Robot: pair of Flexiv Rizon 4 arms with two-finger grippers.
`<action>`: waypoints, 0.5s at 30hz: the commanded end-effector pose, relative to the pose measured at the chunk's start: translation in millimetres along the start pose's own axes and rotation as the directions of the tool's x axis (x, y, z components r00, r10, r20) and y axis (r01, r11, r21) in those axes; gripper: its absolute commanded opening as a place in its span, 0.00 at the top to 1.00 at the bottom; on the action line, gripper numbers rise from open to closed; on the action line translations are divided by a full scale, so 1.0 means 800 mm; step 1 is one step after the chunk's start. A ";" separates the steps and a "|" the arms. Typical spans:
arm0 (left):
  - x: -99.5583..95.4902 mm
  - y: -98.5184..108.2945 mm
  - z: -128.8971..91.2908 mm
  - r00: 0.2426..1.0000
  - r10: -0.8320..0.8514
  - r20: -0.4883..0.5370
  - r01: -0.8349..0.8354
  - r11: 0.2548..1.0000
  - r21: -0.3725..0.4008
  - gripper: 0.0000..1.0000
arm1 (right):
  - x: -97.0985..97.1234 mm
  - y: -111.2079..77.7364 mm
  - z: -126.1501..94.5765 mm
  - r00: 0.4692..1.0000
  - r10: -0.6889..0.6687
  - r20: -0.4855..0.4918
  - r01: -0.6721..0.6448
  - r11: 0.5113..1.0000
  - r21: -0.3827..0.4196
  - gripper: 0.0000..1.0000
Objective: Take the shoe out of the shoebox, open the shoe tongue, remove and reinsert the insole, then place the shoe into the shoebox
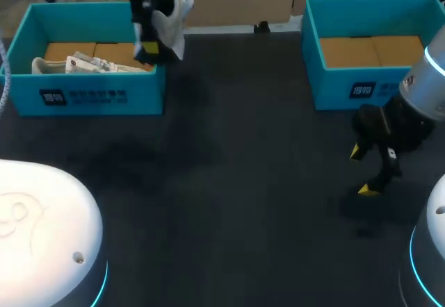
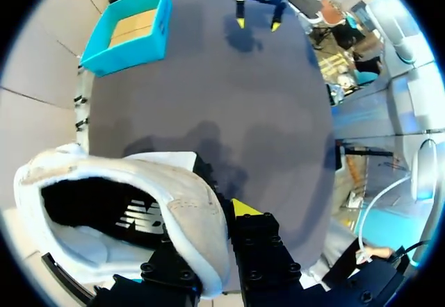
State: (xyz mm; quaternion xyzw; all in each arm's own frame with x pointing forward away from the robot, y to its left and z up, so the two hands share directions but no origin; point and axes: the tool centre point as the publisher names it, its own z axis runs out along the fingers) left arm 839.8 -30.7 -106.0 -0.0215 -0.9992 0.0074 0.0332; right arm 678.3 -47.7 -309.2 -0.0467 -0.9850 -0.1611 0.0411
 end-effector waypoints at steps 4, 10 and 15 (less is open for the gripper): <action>-0.061 0.086 -0.029 0.999 -0.037 -0.028 0.038 0.999 0.018 1.00 | 0.001 0.000 0.001 1.000 -0.001 0.002 0.001 1.000 0.001 0.00; -0.107 0.126 -0.036 0.996 0.062 -0.058 -0.061 0.998 0.022 1.00 | 0.001 0.000 0.001 1.000 -0.001 0.002 0.001 1.000 0.001 0.00; -0.140 0.156 -0.042 0.996 0.082 -0.029 -0.083 0.996 -0.022 1.00 | 0.001 0.000 0.001 1.000 -0.001 0.002 0.001 1.000 0.001 0.00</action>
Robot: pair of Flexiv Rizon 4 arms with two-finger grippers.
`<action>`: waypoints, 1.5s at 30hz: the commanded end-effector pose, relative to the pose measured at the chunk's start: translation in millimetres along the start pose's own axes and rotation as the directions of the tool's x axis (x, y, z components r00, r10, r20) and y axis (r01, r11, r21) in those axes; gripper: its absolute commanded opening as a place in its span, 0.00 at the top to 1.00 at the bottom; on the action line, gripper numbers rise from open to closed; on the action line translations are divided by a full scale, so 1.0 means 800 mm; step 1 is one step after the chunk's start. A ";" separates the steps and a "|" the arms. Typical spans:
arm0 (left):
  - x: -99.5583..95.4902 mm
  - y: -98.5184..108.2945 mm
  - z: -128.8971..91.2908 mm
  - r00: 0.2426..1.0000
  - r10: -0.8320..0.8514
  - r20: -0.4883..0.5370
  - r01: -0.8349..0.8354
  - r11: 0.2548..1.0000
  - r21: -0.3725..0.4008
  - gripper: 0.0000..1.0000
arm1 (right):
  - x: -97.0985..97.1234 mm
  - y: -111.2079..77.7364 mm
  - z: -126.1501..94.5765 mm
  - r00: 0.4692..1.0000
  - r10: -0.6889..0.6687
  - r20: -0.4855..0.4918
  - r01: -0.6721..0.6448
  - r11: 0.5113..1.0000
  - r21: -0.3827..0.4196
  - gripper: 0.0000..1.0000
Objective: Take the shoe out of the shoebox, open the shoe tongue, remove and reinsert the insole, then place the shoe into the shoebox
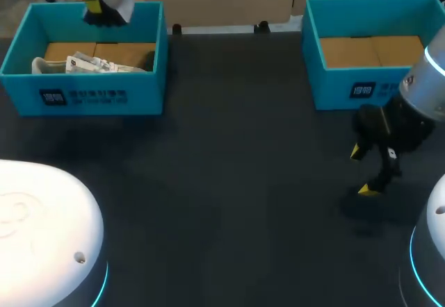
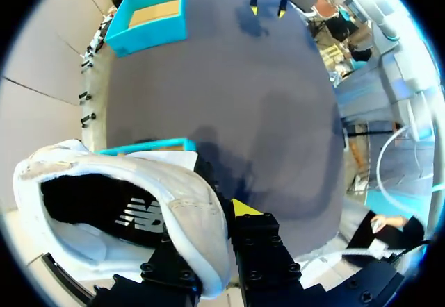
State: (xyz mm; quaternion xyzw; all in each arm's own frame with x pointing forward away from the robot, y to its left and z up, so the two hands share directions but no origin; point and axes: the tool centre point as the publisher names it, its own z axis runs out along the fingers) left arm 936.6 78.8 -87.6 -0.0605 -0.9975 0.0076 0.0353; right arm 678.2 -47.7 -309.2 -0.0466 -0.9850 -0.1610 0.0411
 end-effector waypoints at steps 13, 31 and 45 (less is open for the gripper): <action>-0.115 0.095 -0.030 1.000 -0.006 0.016 0.006 1.000 -0.027 1.00 | 0.001 0.000 0.001 1.000 0.000 0.002 0.000 1.000 0.001 0.00; -0.126 0.107 -0.031 1.000 -0.004 0.017 0.004 1.000 -0.025 1.00 | 0.001 0.000 0.001 1.000 0.000 0.002 0.000 1.000 0.001 0.00; -0.199 0.206 0.024 0.990 -0.138 0.012 0.139 0.989 -0.051 1.00 | 0.001 0.000 0.001 1.000 0.000 0.002 0.000 1.000 0.001 0.00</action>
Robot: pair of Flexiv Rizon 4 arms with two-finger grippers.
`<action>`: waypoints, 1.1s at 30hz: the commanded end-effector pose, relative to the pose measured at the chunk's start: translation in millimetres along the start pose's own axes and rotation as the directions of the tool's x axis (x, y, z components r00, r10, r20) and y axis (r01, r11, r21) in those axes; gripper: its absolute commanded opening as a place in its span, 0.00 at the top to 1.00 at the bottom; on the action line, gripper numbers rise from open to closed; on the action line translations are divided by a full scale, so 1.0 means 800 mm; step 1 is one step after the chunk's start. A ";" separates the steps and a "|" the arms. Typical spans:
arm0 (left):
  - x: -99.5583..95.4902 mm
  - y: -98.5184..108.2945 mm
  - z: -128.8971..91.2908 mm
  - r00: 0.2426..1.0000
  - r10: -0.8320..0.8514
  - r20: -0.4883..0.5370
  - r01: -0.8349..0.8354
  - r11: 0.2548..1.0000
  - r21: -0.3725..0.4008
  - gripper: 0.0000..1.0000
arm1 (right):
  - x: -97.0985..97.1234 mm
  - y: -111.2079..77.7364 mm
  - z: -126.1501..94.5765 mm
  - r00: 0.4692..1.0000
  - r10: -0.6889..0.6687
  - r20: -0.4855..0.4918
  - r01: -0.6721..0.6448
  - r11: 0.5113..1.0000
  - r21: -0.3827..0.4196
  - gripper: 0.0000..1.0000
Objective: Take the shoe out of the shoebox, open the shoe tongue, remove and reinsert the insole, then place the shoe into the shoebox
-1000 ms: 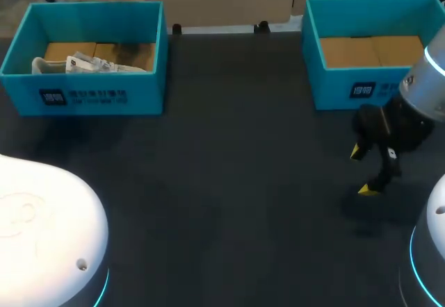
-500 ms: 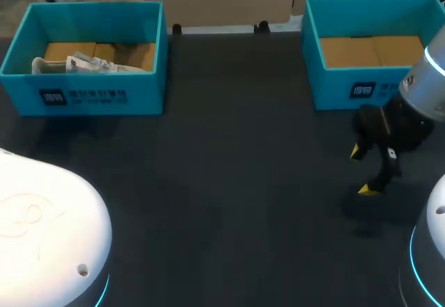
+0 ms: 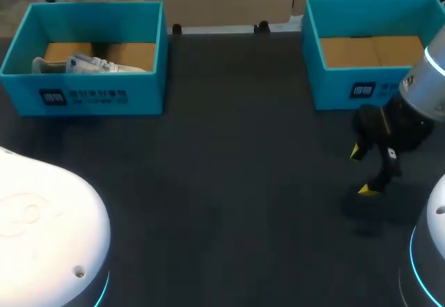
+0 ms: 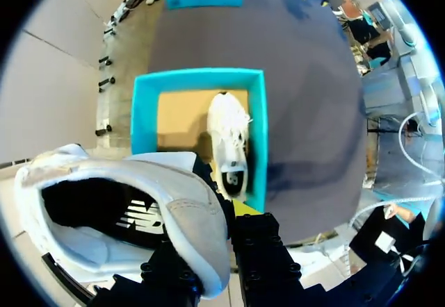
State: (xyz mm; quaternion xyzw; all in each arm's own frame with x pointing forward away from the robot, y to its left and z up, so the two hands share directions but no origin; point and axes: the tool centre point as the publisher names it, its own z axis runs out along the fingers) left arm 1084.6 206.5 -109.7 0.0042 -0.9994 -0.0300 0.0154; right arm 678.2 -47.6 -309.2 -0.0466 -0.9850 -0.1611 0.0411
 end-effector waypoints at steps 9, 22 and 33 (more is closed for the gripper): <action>-0.063 0.068 0.047 0.989 0.124 -0.080 -0.118 0.990 0.076 1.00 | 0.001 0.000 0.001 1.000 0.000 0.002 0.000 1.000 0.001 0.00; -0.038 0.103 0.048 0.793 0.609 -0.001 -0.609 0.792 -0.032 1.00 | 0.001 0.000 0.001 1.000 0.000 0.002 0.000 1.000 0.001 0.00; -0.037 0.102 0.048 0.780 0.626 0.004 -0.625 0.779 -0.055 1.00 | 0.001 0.000 0.001 1.000 0.000 0.002 0.000 1.000 0.001 0.00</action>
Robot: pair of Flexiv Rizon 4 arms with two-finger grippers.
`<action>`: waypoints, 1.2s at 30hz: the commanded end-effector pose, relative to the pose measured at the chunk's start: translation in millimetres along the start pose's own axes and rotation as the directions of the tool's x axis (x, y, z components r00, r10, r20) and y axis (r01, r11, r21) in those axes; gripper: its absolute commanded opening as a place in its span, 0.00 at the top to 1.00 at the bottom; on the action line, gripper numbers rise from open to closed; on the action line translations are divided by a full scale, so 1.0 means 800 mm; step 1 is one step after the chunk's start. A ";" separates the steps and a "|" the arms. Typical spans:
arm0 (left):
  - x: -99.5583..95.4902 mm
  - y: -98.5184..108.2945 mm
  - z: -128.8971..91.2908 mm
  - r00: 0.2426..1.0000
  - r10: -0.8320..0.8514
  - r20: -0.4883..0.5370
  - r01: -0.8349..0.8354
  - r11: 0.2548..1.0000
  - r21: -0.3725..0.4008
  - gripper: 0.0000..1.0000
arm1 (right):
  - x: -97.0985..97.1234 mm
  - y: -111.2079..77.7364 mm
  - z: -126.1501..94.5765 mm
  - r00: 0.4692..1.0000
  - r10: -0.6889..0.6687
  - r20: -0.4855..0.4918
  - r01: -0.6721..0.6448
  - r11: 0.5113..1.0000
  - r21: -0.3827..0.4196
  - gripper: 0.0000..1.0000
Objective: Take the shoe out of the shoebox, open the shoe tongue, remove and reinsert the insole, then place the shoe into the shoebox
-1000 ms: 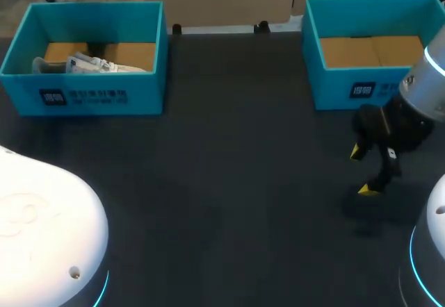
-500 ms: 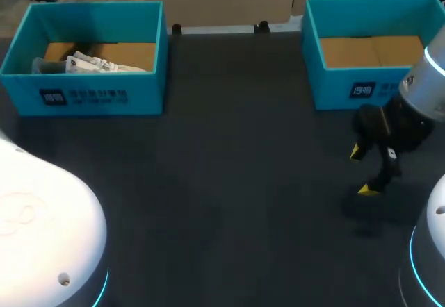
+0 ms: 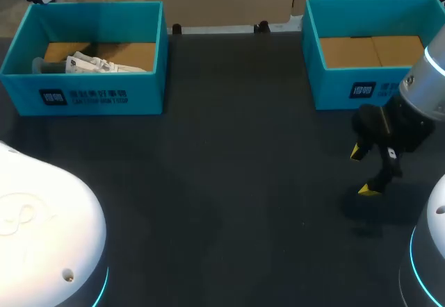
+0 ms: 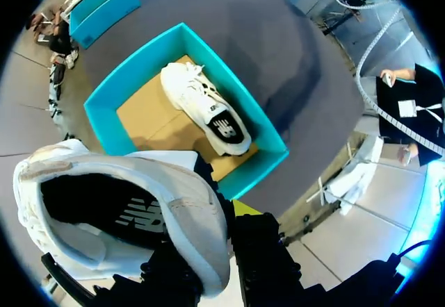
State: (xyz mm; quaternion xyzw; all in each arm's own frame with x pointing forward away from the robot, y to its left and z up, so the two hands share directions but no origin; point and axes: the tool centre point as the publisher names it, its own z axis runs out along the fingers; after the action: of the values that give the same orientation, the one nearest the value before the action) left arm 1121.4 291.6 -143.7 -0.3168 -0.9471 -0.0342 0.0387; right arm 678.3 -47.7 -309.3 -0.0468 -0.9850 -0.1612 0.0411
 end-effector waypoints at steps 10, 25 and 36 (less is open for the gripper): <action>0.018 0.027 0.016 0.878 0.475 0.053 -0.473 0.880 -0.050 1.00 | 0.001 0.000 0.001 1.000 -0.001 0.002 0.001 1.000 0.001 0.00; 0.017 0.026 0.023 0.822 0.568 0.045 -0.564 0.822 -0.082 1.00 | 0.001 0.000 0.001 1.000 -0.001 0.002 0.001 1.000 0.001 0.00; 0.017 0.022 0.073 0.602 0.796 -0.060 -0.795 0.591 -0.139 1.00 | 0.001 0.000 0.001 1.000 -0.001 0.002 0.001 1.000 0.001 0.00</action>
State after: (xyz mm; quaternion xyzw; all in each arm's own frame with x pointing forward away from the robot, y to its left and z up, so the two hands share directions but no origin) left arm 1125.5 319.3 -194.0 -0.6823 -0.7275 -0.0656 0.0301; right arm 678.3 -47.6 -309.3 -0.0466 -0.9850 -0.1612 0.0411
